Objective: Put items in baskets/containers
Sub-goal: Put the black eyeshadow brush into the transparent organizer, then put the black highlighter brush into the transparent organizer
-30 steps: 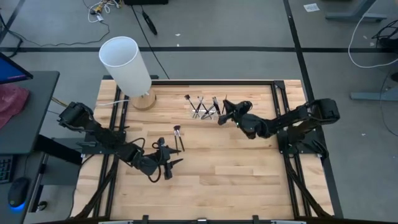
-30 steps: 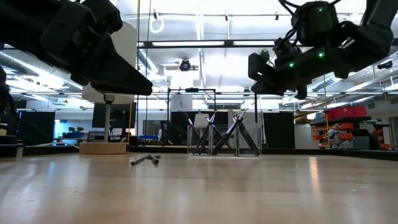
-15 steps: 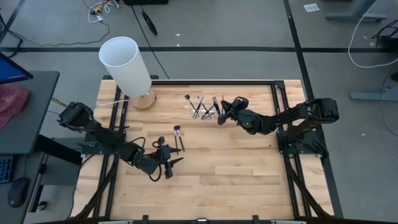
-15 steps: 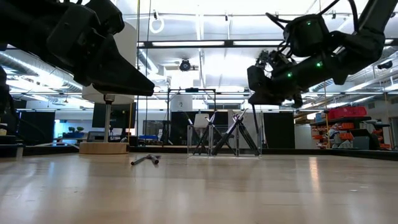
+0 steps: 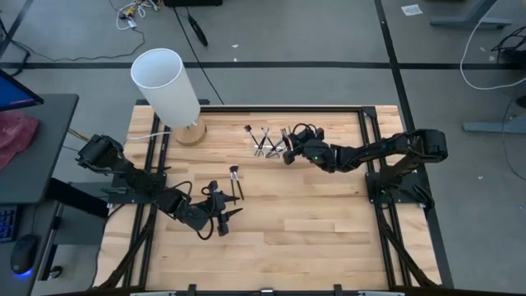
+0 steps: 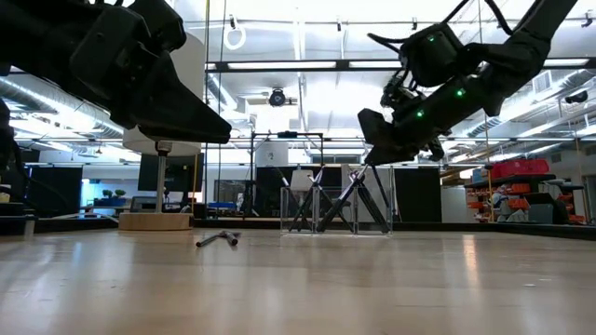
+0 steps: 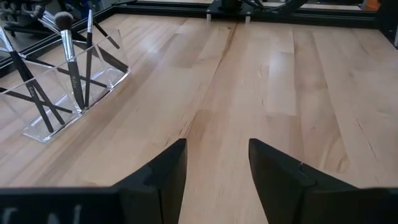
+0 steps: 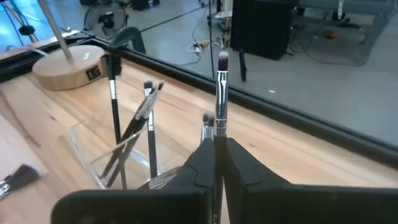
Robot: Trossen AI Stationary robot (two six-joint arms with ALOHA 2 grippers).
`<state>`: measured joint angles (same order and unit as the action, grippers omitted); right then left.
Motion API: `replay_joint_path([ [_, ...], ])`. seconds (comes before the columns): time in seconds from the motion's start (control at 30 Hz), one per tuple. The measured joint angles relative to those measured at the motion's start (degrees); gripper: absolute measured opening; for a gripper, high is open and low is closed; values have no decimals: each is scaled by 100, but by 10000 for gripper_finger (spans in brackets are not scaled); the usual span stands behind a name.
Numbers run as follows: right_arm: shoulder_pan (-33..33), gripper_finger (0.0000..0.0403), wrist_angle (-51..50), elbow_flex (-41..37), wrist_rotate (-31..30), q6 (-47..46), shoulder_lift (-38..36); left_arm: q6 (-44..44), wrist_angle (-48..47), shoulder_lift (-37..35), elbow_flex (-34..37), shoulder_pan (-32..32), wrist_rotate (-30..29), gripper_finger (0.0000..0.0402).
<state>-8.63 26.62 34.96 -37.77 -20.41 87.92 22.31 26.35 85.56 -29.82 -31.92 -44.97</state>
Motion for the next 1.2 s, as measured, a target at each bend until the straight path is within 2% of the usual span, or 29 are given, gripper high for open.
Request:
replay_joint_path([
  [0.27, -21, 19, -387, 0, 144, -239, 0, 3, -1, 0, 0, -2, 0, 174],
  [0.67, -19, 43, -450, 0, 143, -294, 0, 6, -2, 0, 0, -2, 0, 174],
  [1.2, -19, 117, -456, 0, 133, -68, -57, 7, -3, 1, 0, -2, 0, 174],
])
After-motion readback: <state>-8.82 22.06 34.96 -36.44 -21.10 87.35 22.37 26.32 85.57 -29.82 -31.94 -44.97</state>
